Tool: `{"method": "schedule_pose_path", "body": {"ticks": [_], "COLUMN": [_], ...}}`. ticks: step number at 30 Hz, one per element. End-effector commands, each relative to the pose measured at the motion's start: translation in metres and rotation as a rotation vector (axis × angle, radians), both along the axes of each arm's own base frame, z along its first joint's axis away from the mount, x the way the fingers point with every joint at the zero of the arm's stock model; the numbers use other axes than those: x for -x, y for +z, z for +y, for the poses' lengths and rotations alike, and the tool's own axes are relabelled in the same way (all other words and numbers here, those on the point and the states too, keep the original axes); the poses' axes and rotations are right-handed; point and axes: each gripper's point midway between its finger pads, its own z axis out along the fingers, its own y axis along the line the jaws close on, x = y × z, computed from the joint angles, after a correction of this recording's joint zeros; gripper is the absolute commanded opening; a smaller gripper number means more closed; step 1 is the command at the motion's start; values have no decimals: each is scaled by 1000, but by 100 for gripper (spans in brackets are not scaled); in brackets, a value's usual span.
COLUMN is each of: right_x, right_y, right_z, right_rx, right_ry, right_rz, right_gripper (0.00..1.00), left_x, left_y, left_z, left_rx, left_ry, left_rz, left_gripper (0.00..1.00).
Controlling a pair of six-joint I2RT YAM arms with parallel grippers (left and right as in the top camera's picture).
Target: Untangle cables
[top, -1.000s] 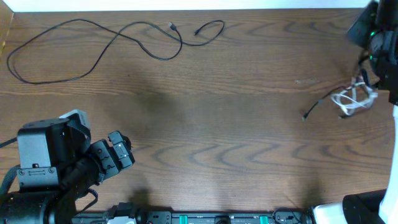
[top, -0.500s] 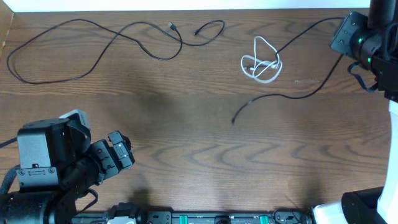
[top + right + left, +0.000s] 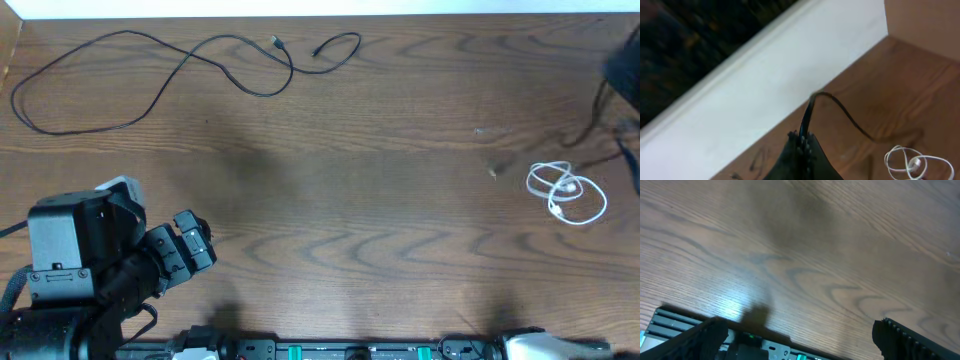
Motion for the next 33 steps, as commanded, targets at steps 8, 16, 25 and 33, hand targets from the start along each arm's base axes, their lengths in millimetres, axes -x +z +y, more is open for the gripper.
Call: {"method": "schedule_pose_path", "body": {"ticks": [8, 16, 25, 33], "right_x": [-34, -69, -82, -91], "right_y": [-55, -79, -97, -164], "right_z": [41, 149, 216, 277], "right_rx": [172, -52, -132, -98], "right_ry": [313, 854, 1057, 1129], "right_rz": [261, 252, 275, 456], "right_gripper": [1, 1, 1, 1], "left_x": [17, 17, 17, 17], "left_y": [-9, -9, -9, -9], "left_z": [1, 1, 1, 1], "left_rx": [-8, -8, -8, -8], "left_ry": [2, 2, 2, 2], "left_rz": [76, 76, 76, 76], "left_gripper": [98, 98, 98, 98]}}
